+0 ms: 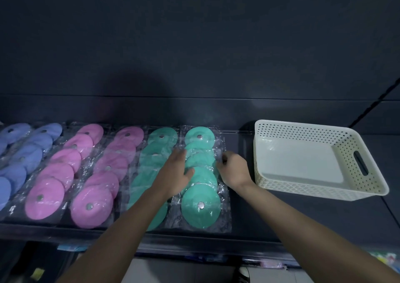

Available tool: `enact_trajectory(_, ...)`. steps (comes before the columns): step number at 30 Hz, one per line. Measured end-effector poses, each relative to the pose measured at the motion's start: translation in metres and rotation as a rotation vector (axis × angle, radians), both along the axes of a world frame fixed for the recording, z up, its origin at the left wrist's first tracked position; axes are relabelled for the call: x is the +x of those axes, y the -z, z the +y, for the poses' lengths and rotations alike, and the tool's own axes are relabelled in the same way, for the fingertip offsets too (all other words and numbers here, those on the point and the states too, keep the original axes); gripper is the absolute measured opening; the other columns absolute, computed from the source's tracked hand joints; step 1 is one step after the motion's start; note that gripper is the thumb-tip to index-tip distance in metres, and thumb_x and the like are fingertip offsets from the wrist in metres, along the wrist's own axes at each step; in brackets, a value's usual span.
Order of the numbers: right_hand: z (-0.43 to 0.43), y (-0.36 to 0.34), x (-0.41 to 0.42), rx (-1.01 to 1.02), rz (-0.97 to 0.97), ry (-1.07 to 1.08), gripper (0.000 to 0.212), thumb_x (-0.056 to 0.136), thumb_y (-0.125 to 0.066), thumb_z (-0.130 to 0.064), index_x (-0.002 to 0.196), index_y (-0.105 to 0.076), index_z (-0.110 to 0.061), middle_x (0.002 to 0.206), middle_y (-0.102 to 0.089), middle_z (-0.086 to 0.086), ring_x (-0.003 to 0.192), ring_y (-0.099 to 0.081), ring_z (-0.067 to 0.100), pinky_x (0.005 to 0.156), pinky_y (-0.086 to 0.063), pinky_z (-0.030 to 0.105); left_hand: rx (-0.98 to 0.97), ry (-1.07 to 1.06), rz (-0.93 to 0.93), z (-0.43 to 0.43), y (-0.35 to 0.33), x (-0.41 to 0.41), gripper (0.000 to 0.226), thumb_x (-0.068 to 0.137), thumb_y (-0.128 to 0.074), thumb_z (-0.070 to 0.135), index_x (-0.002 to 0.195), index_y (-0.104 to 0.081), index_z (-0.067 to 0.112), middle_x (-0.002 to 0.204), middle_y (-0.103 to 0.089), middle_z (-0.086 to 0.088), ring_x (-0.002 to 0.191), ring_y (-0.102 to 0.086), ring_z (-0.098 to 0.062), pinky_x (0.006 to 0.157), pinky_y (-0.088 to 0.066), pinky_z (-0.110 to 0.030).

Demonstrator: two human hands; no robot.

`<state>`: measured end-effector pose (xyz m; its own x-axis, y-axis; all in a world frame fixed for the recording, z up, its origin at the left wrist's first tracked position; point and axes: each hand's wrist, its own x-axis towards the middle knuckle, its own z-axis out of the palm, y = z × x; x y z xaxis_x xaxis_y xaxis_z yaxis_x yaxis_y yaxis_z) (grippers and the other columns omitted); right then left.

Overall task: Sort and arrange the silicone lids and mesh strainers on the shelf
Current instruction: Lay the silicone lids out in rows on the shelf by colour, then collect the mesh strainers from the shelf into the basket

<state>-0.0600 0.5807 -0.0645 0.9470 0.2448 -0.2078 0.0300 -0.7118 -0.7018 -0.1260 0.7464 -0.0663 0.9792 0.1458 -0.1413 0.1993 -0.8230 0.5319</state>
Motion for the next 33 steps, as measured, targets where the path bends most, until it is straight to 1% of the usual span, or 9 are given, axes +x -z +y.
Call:
enact_trajectory(2, -0.002, -0.001, -0.004, -0.009, -0.039, -0.066, 0.011, 0.086, -0.054, -0.009, 0.078, -0.047, -0.011, 0.081, -0.056, 0.011, 0.074, -0.047, 0.021, 0.056, -0.031, 0.026, 0.053, 0.033, 0.028, 0.001, 0.0, -0.003, 0.061, 0.094, -0.052, 0.03, 0.146, -0.027, 0.009, 0.154, -0.024, -0.007, 0.143, -0.021, -0.029, 0.114, -0.029, -0.042)
enact_trajectory(4, -0.005, -0.004, -0.01, -0.044, -0.052, -0.132, 0.015, 0.085, -0.054, -0.007, 0.081, -0.042, -0.016, 0.087, -0.052, 0.011, 0.078, -0.045, 0.02, 0.054, -0.03, 0.022, 0.093, 0.06, 0.015, 0.001, -0.001, -0.005, 0.058, 0.093, -0.052, 0.029, 0.144, -0.031, 0.008, 0.152, -0.027, -0.011, 0.141, -0.027, -0.029, 0.112, -0.031, -0.042)
enact_trajectory(6, -0.009, -0.009, -0.016, -0.075, -0.076, -0.161, 0.01, 0.085, -0.054, -0.008, 0.093, -0.049, -0.011, 0.094, -0.053, 0.013, 0.085, -0.048, 0.024, 0.06, -0.032, 0.024, 0.119, 0.067, -0.013, 0.0, -0.005, -0.008, 0.051, 0.092, -0.053, 0.025, 0.137, -0.041, 0.005, 0.146, -0.034, -0.013, 0.135, -0.034, -0.028, 0.11, -0.033, -0.038)
enact_trajectory(9, -0.018, -0.022, -0.024, -0.083, -0.133, -0.179, 0.03, 0.086, -0.054, -0.012, 0.115, -0.054, -0.007, 0.107, -0.055, 0.015, 0.099, -0.054, 0.03, 0.074, -0.04, 0.029, 0.143, 0.092, -0.069, -0.003, -0.011, -0.014, 0.039, 0.09, -0.053, 0.024, 0.124, -0.052, 0.004, 0.134, -0.045, -0.011, 0.124, -0.043, -0.026, 0.103, -0.038, -0.033)
enact_trajectory(12, -0.031, -0.04, -0.033, -0.103, -0.201, -0.171, 0.035, 0.087, -0.058, -0.013, 0.122, -0.055, -0.008, 0.118, -0.053, 0.015, 0.105, -0.056, 0.031, 0.089, -0.046, 0.034, 0.182, 0.117, -0.096, -0.01, -0.023, -0.022, 0.043, 0.095, -0.05, 0.03, 0.13, -0.05, 0.005, 0.137, -0.044, -0.01, 0.127, -0.04, -0.023, 0.103, -0.032, -0.028)
enact_trajectory(14, -0.043, -0.05, -0.039, -0.124, -0.24, -0.165, 0.036, 0.088, -0.058, -0.011, 0.123, -0.056, -0.006, 0.122, -0.053, 0.015, 0.108, -0.056, 0.031, 0.093, -0.042, 0.03, 0.17, 0.121, -0.108, -0.017, -0.031, -0.027, 0.046, 0.096, -0.049, 0.033, 0.134, -0.047, 0.007, 0.139, -0.045, -0.009, 0.129, -0.039, -0.021, 0.104, -0.03, -0.027)
enact_trajectory(21, -0.085, -0.074, -0.054, -0.125, -0.307, -0.024, 0.035, 0.091, -0.054, -0.012, 0.126, -0.057, -0.007, 0.127, -0.054, 0.011, 0.109, -0.056, 0.028, 0.094, -0.041, 0.028, 0.117, 0.149, -0.192, -0.049, -0.055, -0.024, 0.045, 0.096, -0.049, 0.037, 0.134, -0.049, 0.013, 0.136, -0.053, -0.006, 0.126, -0.046, -0.02, 0.103, -0.035, -0.031)
enact_trajectory(25, -0.118, -0.081, -0.05, -0.16, -0.332, 0.047, 0.036, 0.092, -0.053, -0.014, 0.127, -0.055, -0.008, 0.131, -0.052, 0.008, 0.108, -0.057, 0.026, 0.092, -0.042, 0.028, 0.042, 0.153, -0.256, -0.073, -0.06, -0.019, 0.04, 0.094, -0.054, 0.035, 0.126, -0.057, 0.011, 0.121, -0.062, -0.007, 0.112, -0.056, -0.021, 0.095, -0.042, -0.033)
enact_trajectory(33, -0.207, -0.08, -0.01, -0.237, -0.341, 0.227, 0.035, 0.091, -0.055, -0.016, 0.125, -0.058, -0.006, 0.13, -0.054, 0.012, 0.114, -0.054, 0.029, 0.092, -0.044, 0.033, -0.068, 0.073, -0.179, -0.116, -0.063, 0.014, 0.049, 0.088, -0.06, 0.042, 0.129, -0.054, 0.014, 0.119, -0.063, -0.005, 0.106, -0.06, -0.016, 0.094, -0.047, -0.035)
